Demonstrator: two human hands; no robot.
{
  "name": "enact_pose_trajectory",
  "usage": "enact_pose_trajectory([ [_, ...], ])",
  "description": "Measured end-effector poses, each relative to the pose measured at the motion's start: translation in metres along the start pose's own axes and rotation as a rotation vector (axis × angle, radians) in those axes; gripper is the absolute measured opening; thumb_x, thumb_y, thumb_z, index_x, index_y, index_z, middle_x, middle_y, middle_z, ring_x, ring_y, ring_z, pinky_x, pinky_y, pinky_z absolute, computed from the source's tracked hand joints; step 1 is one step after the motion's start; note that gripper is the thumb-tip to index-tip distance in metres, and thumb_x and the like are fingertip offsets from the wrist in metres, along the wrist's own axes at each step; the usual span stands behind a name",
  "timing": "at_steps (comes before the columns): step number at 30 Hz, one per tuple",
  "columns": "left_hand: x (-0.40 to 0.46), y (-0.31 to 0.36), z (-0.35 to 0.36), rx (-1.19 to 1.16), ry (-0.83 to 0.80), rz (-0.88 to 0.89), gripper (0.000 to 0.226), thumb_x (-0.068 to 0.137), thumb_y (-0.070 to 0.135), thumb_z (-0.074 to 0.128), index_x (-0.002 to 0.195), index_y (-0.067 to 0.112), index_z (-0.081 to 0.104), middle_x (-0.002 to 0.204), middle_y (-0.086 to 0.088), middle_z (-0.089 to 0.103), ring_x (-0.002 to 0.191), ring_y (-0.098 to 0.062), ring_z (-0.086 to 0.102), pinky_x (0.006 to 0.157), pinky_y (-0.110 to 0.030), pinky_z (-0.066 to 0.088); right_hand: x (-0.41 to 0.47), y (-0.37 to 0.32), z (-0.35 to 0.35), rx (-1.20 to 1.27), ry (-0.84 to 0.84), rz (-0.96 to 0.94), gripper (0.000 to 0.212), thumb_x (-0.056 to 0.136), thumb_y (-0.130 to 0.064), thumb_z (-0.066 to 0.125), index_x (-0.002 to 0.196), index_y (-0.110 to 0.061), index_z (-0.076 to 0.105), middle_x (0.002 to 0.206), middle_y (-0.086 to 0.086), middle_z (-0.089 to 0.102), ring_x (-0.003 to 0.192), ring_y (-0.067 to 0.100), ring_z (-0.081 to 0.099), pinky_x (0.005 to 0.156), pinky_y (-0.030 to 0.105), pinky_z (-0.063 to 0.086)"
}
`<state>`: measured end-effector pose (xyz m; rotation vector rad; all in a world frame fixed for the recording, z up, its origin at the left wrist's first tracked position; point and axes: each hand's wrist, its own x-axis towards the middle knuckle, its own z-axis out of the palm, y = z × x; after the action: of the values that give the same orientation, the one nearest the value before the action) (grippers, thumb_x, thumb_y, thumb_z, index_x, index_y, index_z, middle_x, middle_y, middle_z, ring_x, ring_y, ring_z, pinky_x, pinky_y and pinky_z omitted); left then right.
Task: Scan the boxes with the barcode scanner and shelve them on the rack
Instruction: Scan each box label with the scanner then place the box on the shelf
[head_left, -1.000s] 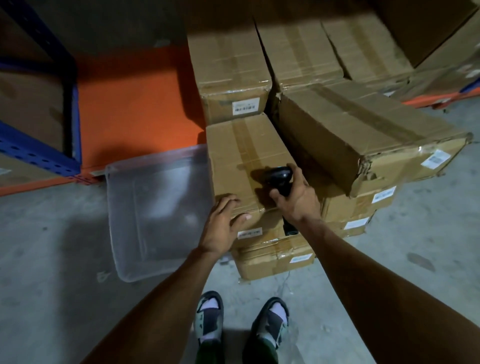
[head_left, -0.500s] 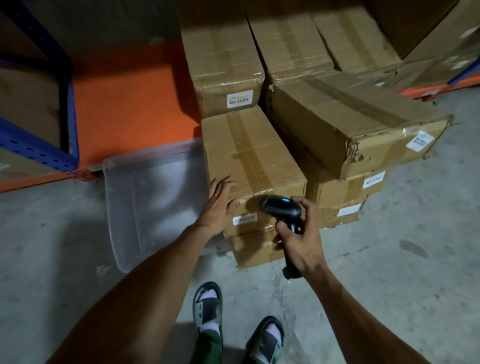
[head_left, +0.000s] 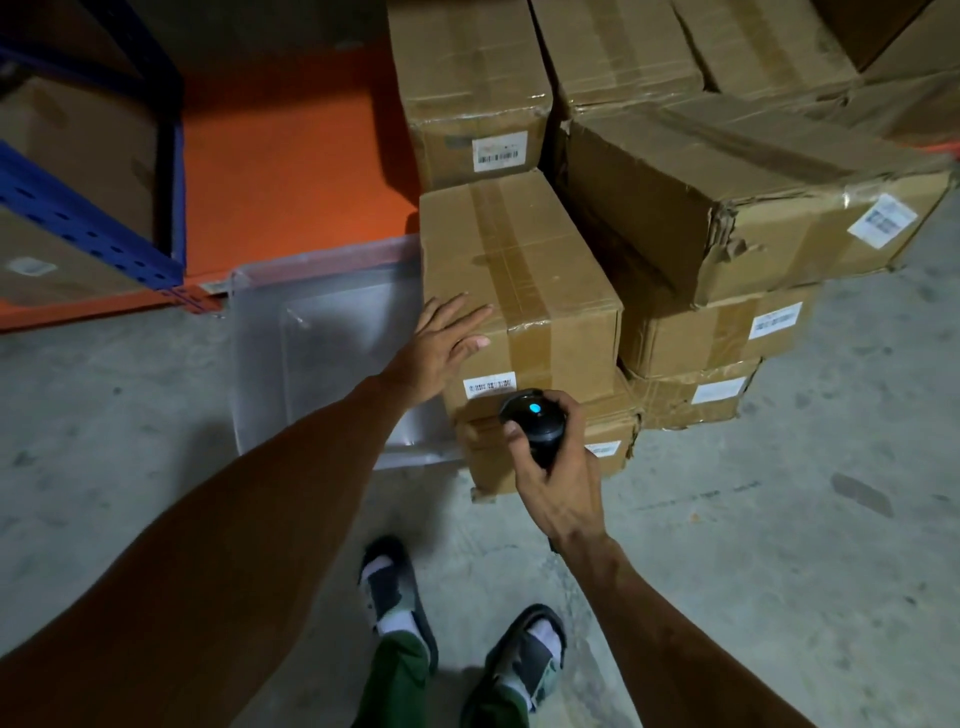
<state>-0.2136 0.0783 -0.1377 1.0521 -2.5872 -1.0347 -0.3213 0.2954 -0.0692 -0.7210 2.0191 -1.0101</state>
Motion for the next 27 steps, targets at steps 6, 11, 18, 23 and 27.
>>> enact_pose_trajectory([
  [6, 0.005, -0.01, 0.01, 0.07, 0.032, 0.019, 0.056, 0.101, 0.057, 0.032, 0.147, 0.026, 0.045, 0.153, -0.013, 0.042, 0.145, -0.035, 0.03, 0.119, -0.053, 0.019, 0.005, 0.014, 0.013, 0.017, 0.021, -0.038, 0.054, 0.089, -0.052, 0.073, 0.132, -0.047, 0.041, 0.115, -0.008, 0.067, 0.109, 0.022, 0.068, 0.095, 0.042, 0.058],
  [11, 0.006, -0.008, 0.012, 0.088, 0.077, 0.062, 0.057, 0.101, 0.054, 0.032, 0.143, 0.02, 0.05, 0.148, -0.019, 0.046, 0.141, -0.036, 0.036, 0.119, -0.049, 0.02, 0.009, 0.014, 0.019, 0.057, 0.044, -0.025, 0.052, 0.091, -0.045, 0.074, 0.134, -0.039, 0.045, 0.1, -0.022, 0.062, 0.1, 0.016, 0.067, 0.088, 0.028, 0.056],
  [18, 0.003, -0.013, 0.015, 0.054, 0.071, 0.04, 0.057, 0.1, 0.059, 0.033, 0.146, 0.029, 0.046, 0.155, -0.012, 0.039, 0.145, -0.035, 0.027, 0.121, -0.038, 0.013, 0.011, 0.009, 0.026, 0.071, 0.052, -0.019, 0.047, 0.092, -0.044, 0.074, 0.128, -0.044, 0.044, 0.096, -0.025, 0.063, 0.088, 0.005, 0.066, 0.083, 0.022, 0.055],
  [23, -0.001, -0.002, 0.01, -0.001, 0.098, -0.002, 0.046, 0.101, 0.038, 0.049, 0.147, 0.029, 0.045, 0.158, -0.009, 0.032, 0.148, -0.034, 0.015, 0.117, -0.033, 0.008, 0.012, 0.01, 0.031, 0.053, 0.027, -0.04, 0.049, 0.092, -0.043, 0.074, 0.128, -0.045, 0.041, 0.1, -0.02, 0.065, 0.089, 0.001, 0.066, 0.077, 0.01, 0.052],
  [27, -0.001, -0.001, 0.01, -0.013, 0.086, -0.035, 0.046, 0.102, 0.034, 0.049, 0.147, 0.031, 0.043, 0.16, -0.005, 0.029, 0.149, -0.032, 0.012, 0.12, -0.037, 0.011, 0.015, 0.01, 0.032, 0.063, 0.009, -0.049, 0.055, 0.092, -0.037, 0.075, 0.137, -0.035, 0.043, 0.107, -0.013, 0.065, 0.093, 0.004, 0.066, 0.082, 0.013, 0.053],
])
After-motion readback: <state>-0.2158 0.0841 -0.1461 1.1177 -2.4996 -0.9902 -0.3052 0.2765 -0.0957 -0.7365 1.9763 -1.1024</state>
